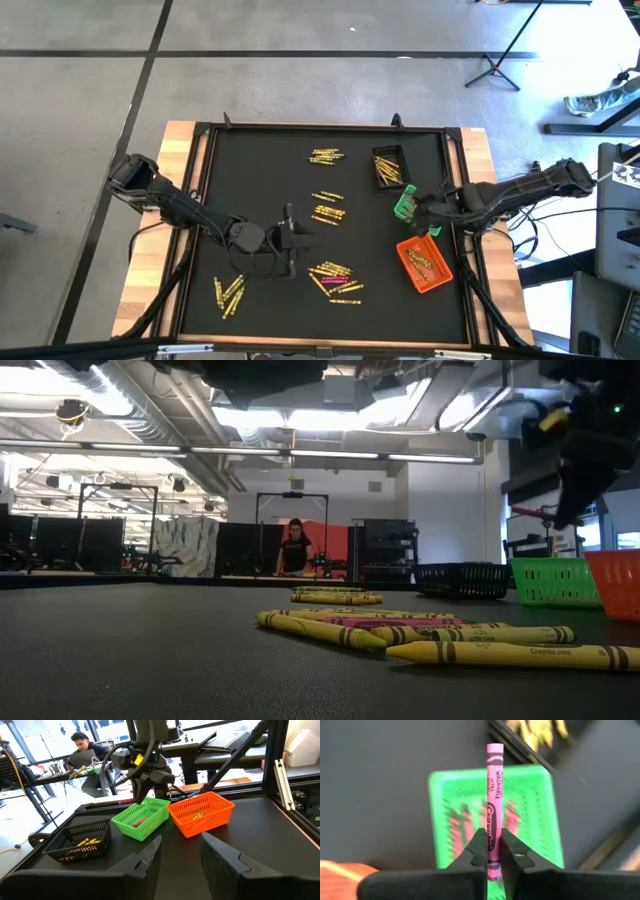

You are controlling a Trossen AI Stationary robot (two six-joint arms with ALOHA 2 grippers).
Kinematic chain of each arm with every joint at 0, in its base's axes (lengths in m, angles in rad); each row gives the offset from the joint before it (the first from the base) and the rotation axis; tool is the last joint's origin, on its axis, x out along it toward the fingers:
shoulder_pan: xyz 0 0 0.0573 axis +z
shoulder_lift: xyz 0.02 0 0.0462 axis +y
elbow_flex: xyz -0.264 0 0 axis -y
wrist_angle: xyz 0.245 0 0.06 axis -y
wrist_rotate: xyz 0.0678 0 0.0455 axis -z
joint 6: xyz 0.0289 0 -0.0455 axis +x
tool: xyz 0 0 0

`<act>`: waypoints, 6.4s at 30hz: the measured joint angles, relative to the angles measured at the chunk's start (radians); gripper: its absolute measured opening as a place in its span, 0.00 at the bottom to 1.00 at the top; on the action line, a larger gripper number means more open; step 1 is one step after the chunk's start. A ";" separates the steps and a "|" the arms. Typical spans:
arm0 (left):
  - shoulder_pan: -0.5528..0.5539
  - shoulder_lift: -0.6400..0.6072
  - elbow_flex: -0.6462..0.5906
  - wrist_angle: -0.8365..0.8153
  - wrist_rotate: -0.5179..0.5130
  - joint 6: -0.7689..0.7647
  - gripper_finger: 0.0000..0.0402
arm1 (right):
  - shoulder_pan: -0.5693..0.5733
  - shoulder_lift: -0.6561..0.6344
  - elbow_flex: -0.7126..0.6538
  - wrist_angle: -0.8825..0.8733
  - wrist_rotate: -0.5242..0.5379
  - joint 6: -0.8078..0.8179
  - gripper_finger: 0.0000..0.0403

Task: Sort crayons
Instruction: Put the red crayon into the green basket, then put the green crayon into the orange basket

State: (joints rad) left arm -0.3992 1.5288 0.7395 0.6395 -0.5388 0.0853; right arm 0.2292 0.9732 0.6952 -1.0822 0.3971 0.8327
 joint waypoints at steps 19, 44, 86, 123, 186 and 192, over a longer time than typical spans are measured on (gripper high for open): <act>0.002 0.000 0.000 -0.001 0.000 0.001 0.29 | -0.237 0.202 -0.003 -0.090 -0.161 -0.124 0.05; 0.016 0.003 0.000 -0.034 0.002 -0.006 0.29 | -0.246 0.297 0.107 -0.123 -0.216 -0.236 0.35; -0.504 0.002 0.159 -1.336 0.621 -2.096 0.29 | -0.026 0.272 -0.029 1.435 -0.112 -1.191 0.34; -0.580 0.022 0.047 -1.351 0.602 -2.301 0.29 | -0.026 0.272 -0.028 1.460 -0.129 -1.197 0.34; -0.229 -0.019 0.369 -1.152 -0.108 -0.627 0.02 | -0.026 0.277 -0.029 1.427 -0.390 -1.061 0.64; -0.188 -0.008 0.350 -0.844 -0.218 -0.238 0.02 | -0.026 0.340 -0.029 1.461 -0.391 -0.996 0.64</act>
State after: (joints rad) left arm -0.5868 1.5211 1.0894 -0.2049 -0.7568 -0.1525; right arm 0.2035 1.3133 0.6659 0.3790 0.0063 -0.1629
